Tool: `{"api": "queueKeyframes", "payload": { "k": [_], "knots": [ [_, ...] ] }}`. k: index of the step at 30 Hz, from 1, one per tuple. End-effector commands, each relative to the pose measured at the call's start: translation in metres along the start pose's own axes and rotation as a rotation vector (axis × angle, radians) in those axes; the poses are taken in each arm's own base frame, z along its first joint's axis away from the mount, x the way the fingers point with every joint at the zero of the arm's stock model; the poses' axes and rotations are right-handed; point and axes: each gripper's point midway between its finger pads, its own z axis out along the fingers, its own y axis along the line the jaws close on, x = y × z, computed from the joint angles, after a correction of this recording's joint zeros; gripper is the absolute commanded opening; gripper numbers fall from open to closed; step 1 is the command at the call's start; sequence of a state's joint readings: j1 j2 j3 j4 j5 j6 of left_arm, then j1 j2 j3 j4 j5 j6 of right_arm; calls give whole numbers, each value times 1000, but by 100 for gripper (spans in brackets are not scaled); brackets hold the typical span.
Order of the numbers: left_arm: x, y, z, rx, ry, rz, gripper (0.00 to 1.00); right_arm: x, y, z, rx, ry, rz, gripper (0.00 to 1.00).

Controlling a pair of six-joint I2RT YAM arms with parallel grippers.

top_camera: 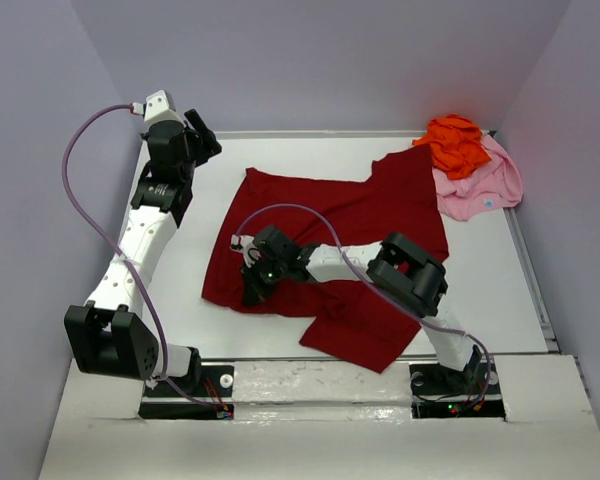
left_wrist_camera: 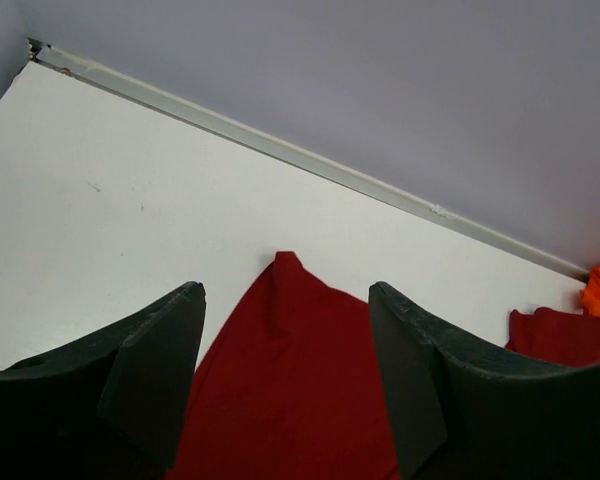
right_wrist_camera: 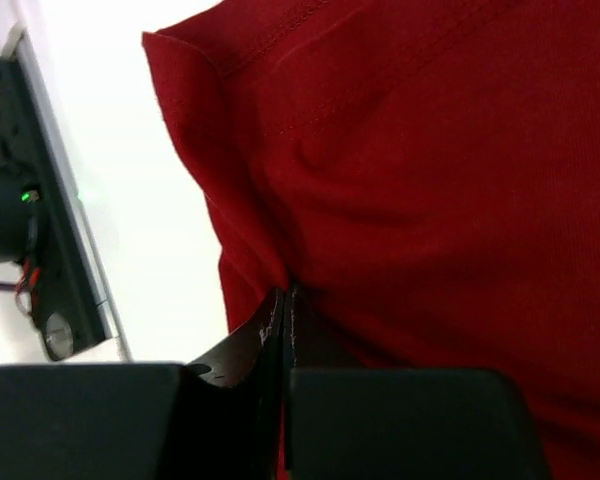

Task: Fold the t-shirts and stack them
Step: Flatten out the 1/3-folded T-shirt at the center of the board.

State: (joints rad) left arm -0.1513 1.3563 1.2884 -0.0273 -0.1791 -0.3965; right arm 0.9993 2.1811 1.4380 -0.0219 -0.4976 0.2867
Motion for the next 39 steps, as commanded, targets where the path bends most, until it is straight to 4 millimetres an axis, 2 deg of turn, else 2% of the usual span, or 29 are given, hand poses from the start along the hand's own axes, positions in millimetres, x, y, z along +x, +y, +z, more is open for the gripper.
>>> {"api": "queueKeyframes", "payload": {
  "k": [1,2,3,6,8,14,21,30,39],
  "knots": [
    [-9,-6,0,22,-31,5,76,42,-3,8,47,96,30,9],
    [-9,-6,0,22,-33,3,76,38,-1,7,47,87,27,31],
    [-9,-7,0,25,-33,5,76,30,1,5,49,68,20,41],
    [-11,-5,-1,19,-39,5,76,12,7,1,76,27,-5,57],
    [-12,-6,-2,21,-43,3,76,-8,12,-3,92,-6,-24,62],
    [-16,-4,-4,18,-50,2,76,-45,20,-3,102,-55,-57,63],
    [-21,-2,-6,21,-59,-8,76,-67,29,0,76,-82,-69,63],
    [-19,-3,-3,38,-44,-24,76,-60,30,27,50,-44,-55,63],
    [-15,-3,-1,43,-33,-25,76,-55,23,41,48,-31,-43,60]
  ]
}}
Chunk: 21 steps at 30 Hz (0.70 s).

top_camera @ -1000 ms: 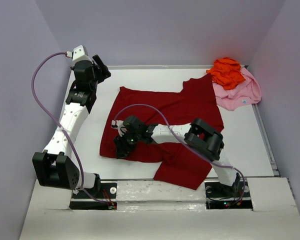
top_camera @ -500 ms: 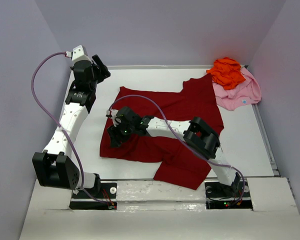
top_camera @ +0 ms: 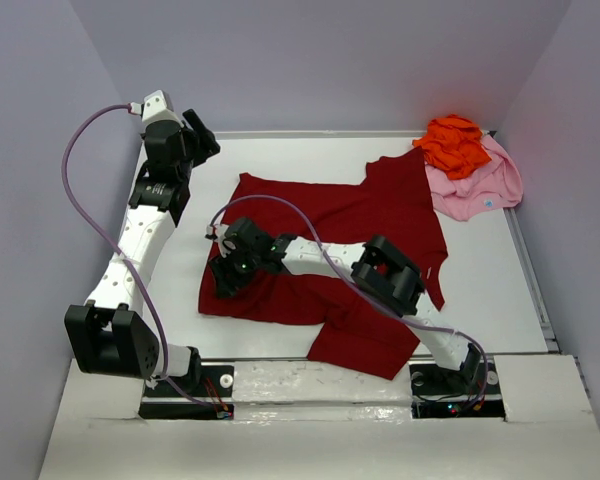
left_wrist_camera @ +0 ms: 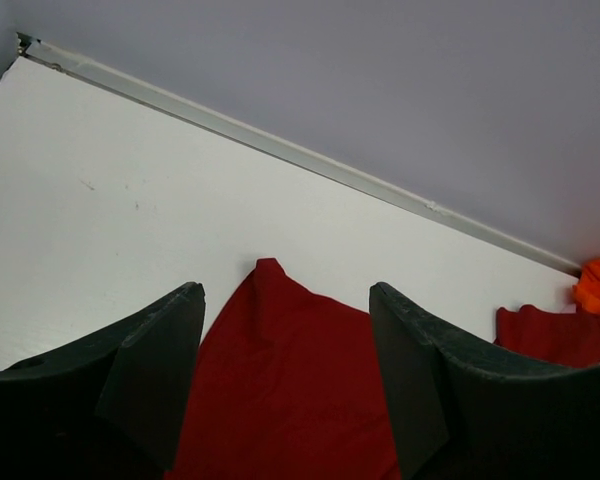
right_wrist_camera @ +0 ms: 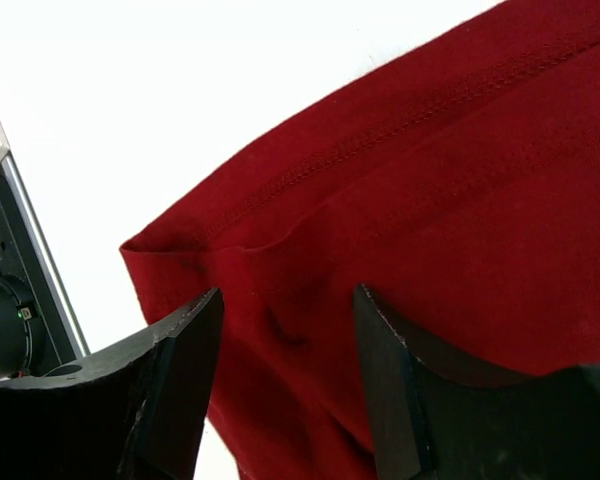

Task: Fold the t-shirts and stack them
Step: Flatten out the 1/3-folded T-shirt at the center of the board.

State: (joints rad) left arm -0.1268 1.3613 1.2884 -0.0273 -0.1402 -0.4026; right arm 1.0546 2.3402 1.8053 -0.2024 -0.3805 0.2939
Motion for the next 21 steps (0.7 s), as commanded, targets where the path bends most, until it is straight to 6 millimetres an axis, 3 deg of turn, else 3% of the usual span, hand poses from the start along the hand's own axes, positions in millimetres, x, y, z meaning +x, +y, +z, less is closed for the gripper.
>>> {"api": "queueKeyframes", "payload": {
  "k": [1,12,21],
  "knots": [
    [-14,-7,-3,33,-43,-13,76,-2,7,6,-22,2,-4,59],
    [-13,-8,-3,37,-37,-15,77,3,3,8,-7,8,-4,30],
    [-12,-9,-2,42,-33,-15,77,1,3,2,7,0,-11,20]
  ]
}}
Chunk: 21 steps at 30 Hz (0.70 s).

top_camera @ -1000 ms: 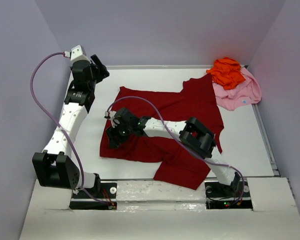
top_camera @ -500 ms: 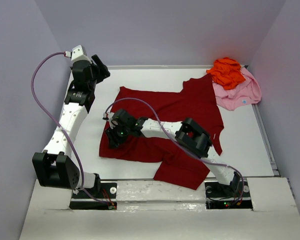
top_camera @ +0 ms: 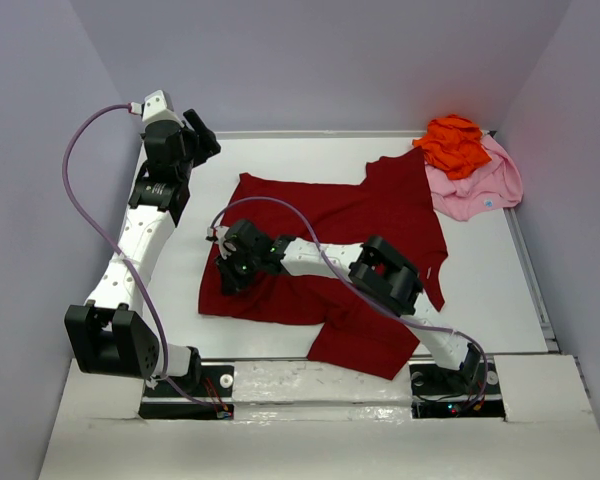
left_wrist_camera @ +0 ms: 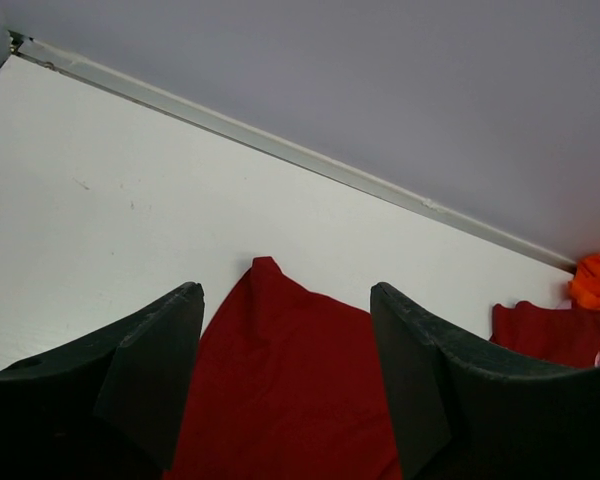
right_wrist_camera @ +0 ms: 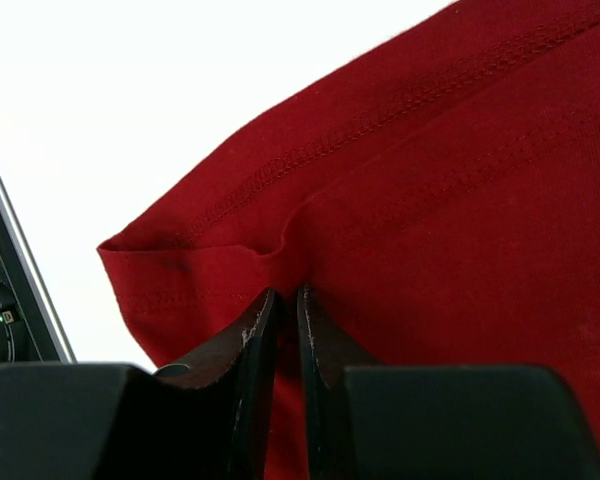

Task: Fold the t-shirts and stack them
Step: Flatten out the 1/3-folded T-shirt at the center of the board.

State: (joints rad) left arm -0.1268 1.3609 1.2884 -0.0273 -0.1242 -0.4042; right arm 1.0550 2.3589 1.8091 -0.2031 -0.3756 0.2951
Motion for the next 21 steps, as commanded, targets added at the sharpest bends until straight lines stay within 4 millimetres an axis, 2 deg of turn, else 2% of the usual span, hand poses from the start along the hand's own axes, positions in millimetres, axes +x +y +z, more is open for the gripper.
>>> {"api": "queueKeyframes", "payload": {
  "k": [1,11,21],
  "knots": [
    [-13,-6,-1,29,-39,-13,77,-6,8,-5,1,-17,-21,19],
    [-12,-6,-1,31,-35,-12,77,-45,21,-25,21,-88,-77,15],
    [-13,-6,0,33,-36,-18,77,-77,32,-35,20,-145,-120,4]
  ]
}}
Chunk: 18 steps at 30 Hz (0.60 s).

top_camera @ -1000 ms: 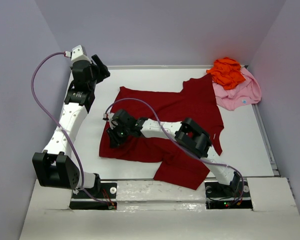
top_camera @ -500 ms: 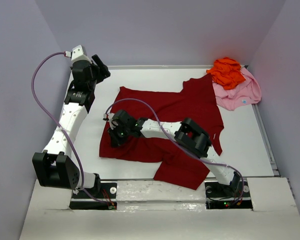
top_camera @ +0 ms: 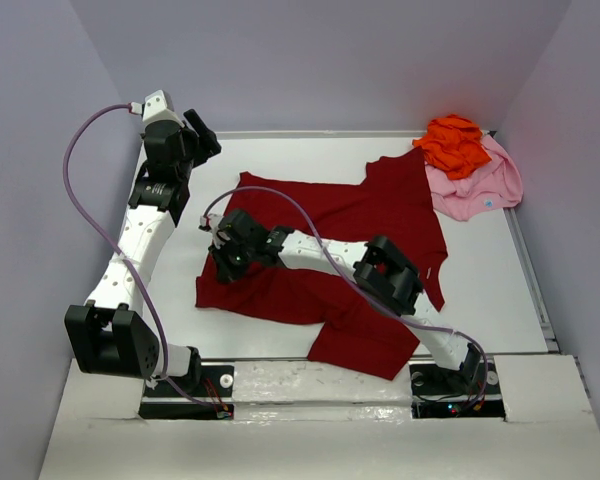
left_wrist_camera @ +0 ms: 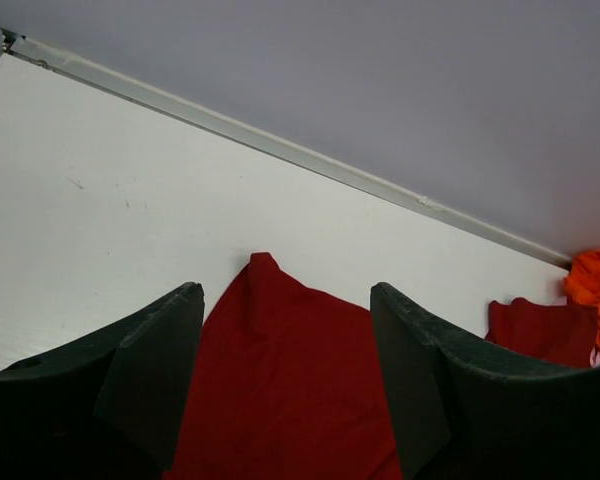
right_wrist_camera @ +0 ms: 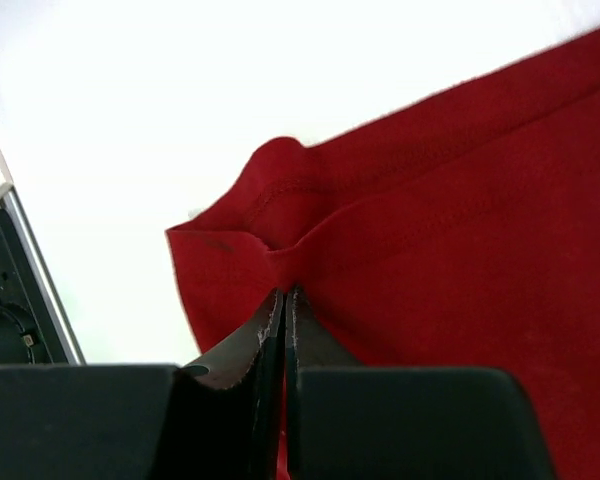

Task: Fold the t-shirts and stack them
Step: Flatten out the 1/3-folded T-shirt at the center of the board.

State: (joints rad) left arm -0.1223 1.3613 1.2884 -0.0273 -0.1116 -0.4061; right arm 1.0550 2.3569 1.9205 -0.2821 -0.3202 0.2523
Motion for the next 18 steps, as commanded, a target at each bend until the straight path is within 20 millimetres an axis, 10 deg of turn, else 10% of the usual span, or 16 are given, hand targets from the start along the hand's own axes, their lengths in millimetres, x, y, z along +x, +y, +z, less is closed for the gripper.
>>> {"api": "queueKeyframes", "payload": {
  "k": [1,18],
  "knots": [
    [-13,-5,-1,27,-39,-17,77,-47,25,-23,-23,-100,-66,4],
    [-13,-3,2,41,-30,-30,77,-44,21,-6,-32,-74,-58,39]
  ]
}}
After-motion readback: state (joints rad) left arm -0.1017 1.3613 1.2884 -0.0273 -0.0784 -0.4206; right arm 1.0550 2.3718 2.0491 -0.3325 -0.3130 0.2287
